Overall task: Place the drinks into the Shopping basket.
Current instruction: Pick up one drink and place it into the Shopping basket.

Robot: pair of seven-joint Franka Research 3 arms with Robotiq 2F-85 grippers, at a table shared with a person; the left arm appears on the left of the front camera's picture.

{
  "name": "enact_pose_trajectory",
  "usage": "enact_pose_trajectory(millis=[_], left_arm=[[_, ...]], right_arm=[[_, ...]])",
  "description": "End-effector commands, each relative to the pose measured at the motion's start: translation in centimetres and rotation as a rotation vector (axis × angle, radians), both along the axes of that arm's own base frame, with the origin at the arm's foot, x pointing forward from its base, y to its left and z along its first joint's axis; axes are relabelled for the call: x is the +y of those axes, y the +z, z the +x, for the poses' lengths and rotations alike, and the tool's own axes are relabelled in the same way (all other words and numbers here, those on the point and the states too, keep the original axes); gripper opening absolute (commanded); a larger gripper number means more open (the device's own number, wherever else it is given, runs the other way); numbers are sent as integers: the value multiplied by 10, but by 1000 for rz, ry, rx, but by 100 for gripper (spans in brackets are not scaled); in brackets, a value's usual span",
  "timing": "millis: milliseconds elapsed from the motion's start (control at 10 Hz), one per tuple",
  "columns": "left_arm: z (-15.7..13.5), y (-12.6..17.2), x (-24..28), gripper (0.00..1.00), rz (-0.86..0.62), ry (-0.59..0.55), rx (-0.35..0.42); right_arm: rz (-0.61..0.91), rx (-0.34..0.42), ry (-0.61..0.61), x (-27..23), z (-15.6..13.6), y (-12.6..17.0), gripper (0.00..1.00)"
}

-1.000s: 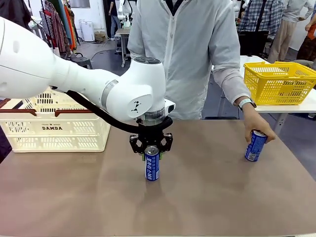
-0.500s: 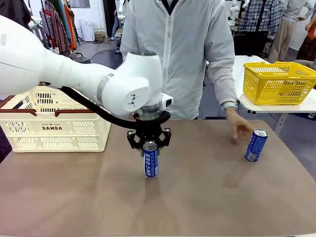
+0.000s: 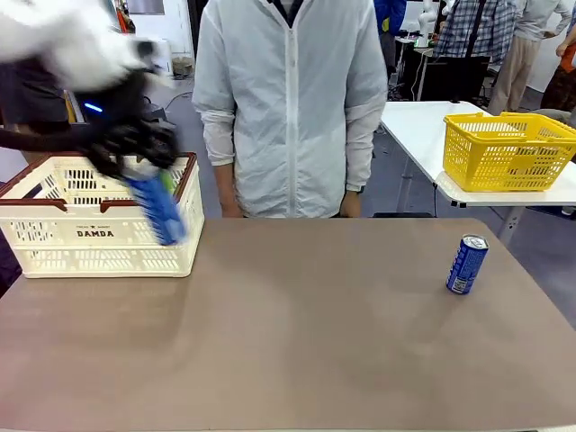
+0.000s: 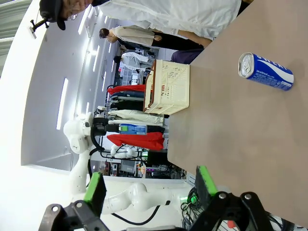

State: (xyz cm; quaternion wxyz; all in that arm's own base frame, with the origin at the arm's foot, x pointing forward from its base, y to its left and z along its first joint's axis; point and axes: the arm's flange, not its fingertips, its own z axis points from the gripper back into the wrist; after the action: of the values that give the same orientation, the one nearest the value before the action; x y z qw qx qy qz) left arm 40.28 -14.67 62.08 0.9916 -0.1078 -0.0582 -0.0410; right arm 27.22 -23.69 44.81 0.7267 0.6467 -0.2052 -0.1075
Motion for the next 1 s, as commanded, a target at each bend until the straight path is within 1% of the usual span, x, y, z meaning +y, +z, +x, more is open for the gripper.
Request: enact_pose_trajectory(millis=[0,100,200,300,400,700,800,900], left_arm=[[16,-2,68,0,70,92,-45],[14,-7,105,0,114,180,-45],[2,-5,132,0,24,201,-93],[-15,1,140,0,-69,216,-145],[12,3,136,0,66,186,-42],[12,3,136,0,66,186,-42],[8,-6,139,0,46,197,-47],[44,6,137,0,82,190,-50]], right_arm=[[6,-33,-2,-1,2,3,100],[6,-33,-2,-1,2,3,100],[6,-33,-2,-1,2,3,100],[6,-33,-2,-1,2,3,100],[6,-33,-2,-1,2,3,100],[6,-33,-2,-1,2,3,100],[6,-33,-2,-1,2,3,100],[6,-33,-2,-1,2,3,100]])
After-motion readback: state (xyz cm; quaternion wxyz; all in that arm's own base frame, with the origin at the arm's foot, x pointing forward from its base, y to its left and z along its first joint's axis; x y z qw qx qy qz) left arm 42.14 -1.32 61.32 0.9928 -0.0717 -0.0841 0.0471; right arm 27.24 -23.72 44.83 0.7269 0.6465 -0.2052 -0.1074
